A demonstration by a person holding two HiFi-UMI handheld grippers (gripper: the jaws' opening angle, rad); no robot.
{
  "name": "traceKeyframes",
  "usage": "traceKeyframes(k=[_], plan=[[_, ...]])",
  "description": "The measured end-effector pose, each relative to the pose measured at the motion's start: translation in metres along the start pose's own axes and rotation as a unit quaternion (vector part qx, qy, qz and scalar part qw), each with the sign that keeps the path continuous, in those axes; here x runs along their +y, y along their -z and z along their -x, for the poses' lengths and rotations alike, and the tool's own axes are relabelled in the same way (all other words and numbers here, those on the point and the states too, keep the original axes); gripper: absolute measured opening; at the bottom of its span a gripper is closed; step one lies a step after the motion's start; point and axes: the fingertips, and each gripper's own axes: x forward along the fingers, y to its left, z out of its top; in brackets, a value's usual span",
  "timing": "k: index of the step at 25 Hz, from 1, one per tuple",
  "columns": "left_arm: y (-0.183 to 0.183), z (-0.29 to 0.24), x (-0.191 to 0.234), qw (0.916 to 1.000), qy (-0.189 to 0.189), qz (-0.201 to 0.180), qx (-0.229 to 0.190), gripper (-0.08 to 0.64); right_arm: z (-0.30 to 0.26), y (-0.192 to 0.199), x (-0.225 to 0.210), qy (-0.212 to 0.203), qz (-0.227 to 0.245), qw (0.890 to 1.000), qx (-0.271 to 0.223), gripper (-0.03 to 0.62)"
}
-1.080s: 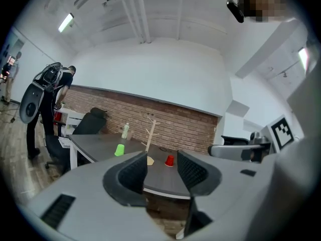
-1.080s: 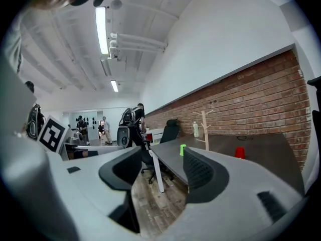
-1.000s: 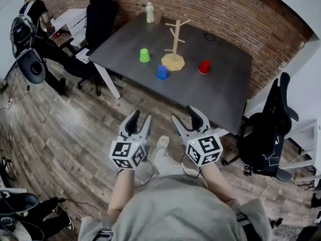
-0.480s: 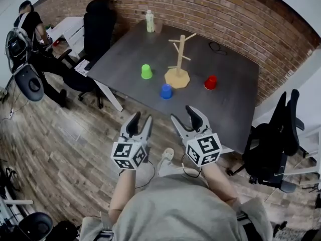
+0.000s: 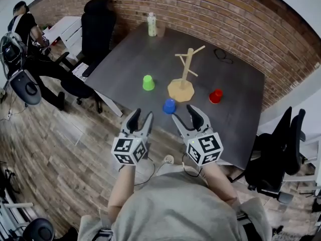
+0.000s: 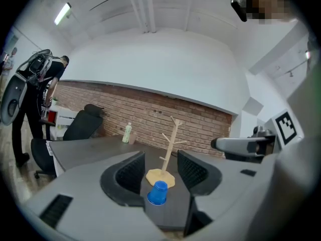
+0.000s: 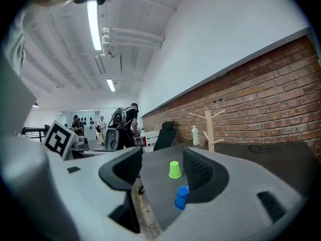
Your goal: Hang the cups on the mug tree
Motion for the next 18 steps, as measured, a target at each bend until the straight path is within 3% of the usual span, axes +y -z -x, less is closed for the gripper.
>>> traceKeyframes(k=[18], plan=[[0.039, -0.108, 0.069, 0.9988, -0.005, 0.004, 0.049, 0.227, -0.073, 0.011, -0.055, 0.015, -0.012, 1.000, 0.024, 0.252]])
